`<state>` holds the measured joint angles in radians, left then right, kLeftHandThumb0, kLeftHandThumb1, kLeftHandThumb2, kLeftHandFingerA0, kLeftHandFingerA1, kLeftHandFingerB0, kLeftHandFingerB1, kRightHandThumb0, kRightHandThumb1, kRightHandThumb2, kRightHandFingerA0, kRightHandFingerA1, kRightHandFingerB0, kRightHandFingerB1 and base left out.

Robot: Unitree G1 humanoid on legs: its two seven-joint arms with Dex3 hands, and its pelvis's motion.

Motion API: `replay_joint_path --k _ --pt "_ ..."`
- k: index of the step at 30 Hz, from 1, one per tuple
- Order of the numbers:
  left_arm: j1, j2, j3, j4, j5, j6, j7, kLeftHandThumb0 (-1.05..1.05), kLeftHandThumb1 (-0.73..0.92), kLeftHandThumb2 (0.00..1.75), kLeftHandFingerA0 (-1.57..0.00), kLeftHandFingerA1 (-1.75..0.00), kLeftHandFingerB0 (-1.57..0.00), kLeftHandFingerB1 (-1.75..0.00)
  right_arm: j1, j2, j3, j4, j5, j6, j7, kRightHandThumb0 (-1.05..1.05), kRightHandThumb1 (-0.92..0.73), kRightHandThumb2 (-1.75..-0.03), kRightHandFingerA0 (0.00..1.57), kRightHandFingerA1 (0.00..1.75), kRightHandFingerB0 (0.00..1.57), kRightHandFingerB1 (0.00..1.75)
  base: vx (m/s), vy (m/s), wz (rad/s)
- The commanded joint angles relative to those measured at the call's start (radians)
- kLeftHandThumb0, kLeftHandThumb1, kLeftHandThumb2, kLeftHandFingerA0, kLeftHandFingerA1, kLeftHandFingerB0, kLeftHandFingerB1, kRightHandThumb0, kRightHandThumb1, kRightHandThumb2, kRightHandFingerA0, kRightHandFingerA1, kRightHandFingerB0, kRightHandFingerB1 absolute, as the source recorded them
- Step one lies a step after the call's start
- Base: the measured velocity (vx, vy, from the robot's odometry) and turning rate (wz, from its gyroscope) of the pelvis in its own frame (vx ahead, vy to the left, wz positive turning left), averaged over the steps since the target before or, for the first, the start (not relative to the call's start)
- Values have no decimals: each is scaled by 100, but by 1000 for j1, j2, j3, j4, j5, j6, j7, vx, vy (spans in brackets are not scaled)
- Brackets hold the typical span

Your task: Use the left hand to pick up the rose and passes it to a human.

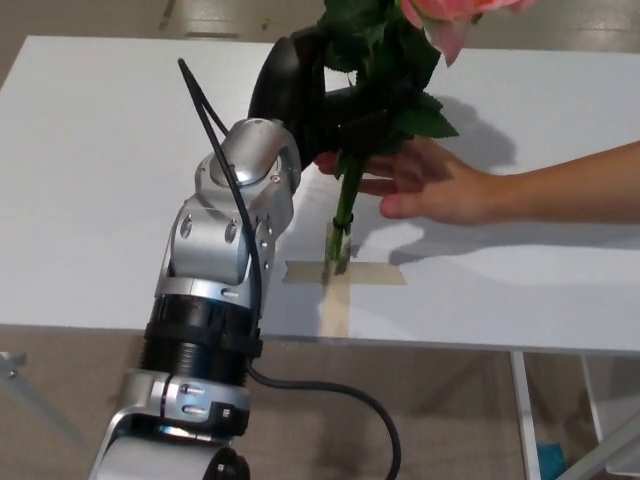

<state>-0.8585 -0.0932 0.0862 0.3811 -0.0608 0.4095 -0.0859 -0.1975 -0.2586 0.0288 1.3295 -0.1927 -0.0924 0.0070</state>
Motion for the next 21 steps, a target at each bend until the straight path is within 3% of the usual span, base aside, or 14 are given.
replay_joint_path --k 1,21 --pt "-9 -93 -18 19 -44 -31 24 -18 82 69 -92 -135 -82 -99 10 6 0 4 -5 -5 -3 -35 -70 -61 65 43 51 38 0 0 0" --pt "-49 -159 -133 100 -73 -76 83 -18 80 72 -97 -135 -81 -101 -13 6 -10 3 6 -2 3 -35 -70 -61 65 43 50 38 0 0 0"
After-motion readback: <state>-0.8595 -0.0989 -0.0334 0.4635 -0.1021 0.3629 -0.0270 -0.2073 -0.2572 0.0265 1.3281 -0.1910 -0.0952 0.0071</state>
